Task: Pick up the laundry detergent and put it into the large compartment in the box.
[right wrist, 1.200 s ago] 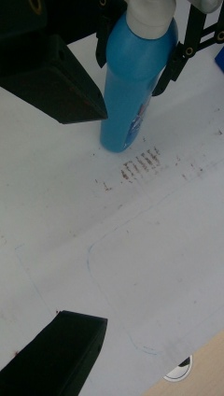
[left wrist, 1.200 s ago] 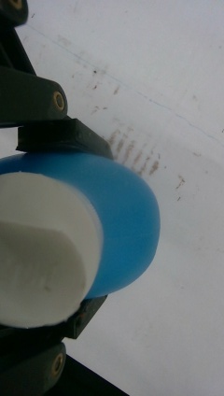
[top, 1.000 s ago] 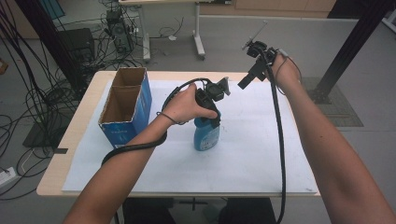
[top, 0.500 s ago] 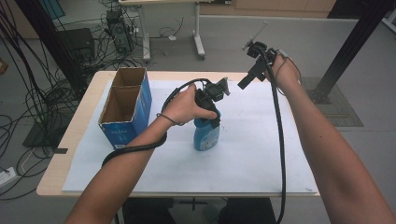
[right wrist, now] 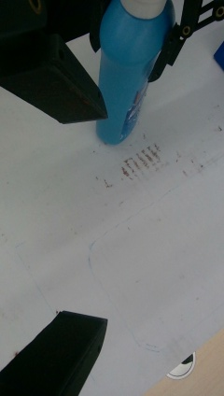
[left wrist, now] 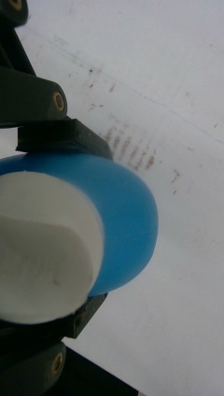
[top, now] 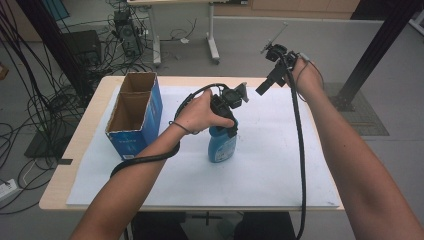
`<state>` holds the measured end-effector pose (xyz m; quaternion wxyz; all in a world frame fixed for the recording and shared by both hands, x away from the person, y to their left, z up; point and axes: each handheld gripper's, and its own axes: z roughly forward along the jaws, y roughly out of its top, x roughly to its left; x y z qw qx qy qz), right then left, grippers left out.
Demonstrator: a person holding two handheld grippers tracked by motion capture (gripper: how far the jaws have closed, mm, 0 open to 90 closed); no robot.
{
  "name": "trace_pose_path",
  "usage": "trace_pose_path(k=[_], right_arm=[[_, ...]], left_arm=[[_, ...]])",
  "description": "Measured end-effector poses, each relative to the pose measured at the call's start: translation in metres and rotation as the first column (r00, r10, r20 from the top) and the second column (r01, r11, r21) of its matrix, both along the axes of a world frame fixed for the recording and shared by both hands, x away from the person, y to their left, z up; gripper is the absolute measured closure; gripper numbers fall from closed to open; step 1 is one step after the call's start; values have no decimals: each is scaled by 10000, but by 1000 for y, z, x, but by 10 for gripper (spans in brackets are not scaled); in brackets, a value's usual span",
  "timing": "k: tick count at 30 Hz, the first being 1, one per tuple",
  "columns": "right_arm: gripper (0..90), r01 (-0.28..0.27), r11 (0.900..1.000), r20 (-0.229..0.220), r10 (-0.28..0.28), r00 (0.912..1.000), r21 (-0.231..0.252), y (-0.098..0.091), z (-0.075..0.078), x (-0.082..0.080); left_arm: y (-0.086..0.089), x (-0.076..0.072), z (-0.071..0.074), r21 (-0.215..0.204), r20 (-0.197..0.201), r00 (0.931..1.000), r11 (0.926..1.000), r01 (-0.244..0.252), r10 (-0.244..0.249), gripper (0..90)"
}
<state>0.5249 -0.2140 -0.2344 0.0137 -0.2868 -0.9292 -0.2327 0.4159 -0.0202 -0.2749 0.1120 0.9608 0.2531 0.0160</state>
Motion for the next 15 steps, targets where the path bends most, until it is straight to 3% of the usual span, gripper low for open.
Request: trace_pose_path(k=[9,15], right_arm=[[22,23,10000,45,-23,10000,67,-4,3,-2],[22,18,10000,54,-18,10000,50,-5,3,-3]], left_arm=[[-2,-5,27,198,310,9995,9998,-64,58,376],[-1,-8,51,5,431,9990,9999,-111,111,376]])
